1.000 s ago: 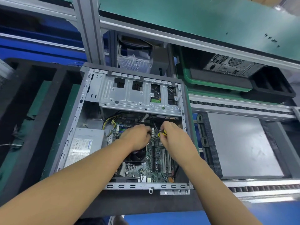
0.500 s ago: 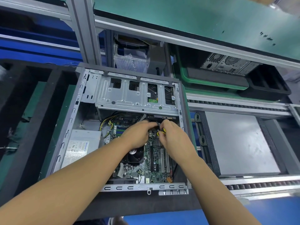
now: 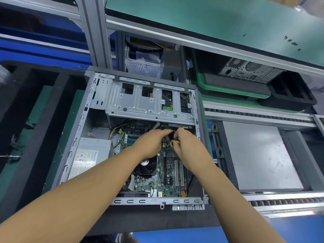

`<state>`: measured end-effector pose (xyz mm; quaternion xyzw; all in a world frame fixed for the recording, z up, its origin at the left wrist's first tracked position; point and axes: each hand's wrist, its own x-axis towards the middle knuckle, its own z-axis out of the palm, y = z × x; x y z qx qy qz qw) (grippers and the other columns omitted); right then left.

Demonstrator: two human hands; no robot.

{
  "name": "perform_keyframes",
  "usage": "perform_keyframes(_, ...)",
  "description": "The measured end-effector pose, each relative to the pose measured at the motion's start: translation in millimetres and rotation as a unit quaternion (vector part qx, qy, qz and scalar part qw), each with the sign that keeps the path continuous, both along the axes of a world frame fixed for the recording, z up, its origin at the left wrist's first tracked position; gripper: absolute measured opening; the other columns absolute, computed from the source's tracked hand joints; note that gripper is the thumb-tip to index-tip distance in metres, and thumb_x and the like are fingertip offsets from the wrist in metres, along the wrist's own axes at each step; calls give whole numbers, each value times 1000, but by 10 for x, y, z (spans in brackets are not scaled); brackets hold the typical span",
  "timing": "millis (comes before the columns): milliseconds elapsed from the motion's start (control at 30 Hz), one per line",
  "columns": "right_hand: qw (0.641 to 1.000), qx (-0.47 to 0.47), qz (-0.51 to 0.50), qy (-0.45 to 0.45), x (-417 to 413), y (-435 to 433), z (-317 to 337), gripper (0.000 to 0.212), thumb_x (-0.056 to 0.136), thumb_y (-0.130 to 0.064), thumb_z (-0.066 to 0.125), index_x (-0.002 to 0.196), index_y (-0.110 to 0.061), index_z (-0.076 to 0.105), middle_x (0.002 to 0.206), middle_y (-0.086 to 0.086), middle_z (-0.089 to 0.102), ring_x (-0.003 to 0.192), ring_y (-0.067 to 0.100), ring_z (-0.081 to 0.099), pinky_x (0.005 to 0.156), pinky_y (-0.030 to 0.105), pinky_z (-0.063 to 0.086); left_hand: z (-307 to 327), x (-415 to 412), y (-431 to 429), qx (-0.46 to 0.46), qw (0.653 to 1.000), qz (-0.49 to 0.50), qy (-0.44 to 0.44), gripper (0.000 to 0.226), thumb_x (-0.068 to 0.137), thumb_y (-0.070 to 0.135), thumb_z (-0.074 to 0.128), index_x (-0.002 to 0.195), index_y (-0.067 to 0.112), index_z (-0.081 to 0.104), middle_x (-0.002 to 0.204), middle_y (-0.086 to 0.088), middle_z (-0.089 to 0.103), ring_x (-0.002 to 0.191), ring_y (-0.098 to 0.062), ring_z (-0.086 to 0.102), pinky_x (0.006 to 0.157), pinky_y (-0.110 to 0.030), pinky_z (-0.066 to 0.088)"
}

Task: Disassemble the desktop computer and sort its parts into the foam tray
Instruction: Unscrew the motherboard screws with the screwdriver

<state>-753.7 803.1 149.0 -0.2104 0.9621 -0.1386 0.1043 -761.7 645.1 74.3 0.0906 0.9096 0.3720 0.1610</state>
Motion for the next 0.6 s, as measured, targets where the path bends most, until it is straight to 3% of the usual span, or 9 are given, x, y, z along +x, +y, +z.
perform_keyframes(467, 1000, 10, -6, -20, 4, -19, 62, 15, 101, -19, 50, 113, -10, 49, 107, 7, 57, 85, 25, 56, 72, 38, 46, 24, 24, -7, -14, 999, -13, -33, 77, 88, -7, 37, 149, 39, 29, 114, 12, 65, 109, -19, 54, 87, -44, 51)
perform_keyframes(600, 999, 30, -14, -33, -34, -41, 75, 15, 103, -21, 48, 112, -9, 47, 105, 8, 57, 80, 24, 52, 66, 37, 42, -12, 18, 3, -12, 1000, -5, -28, 73, 90, -4, 39, 150, 37, 31, 117, 11, 66, 103, -18, 56, 85, -42, 52)
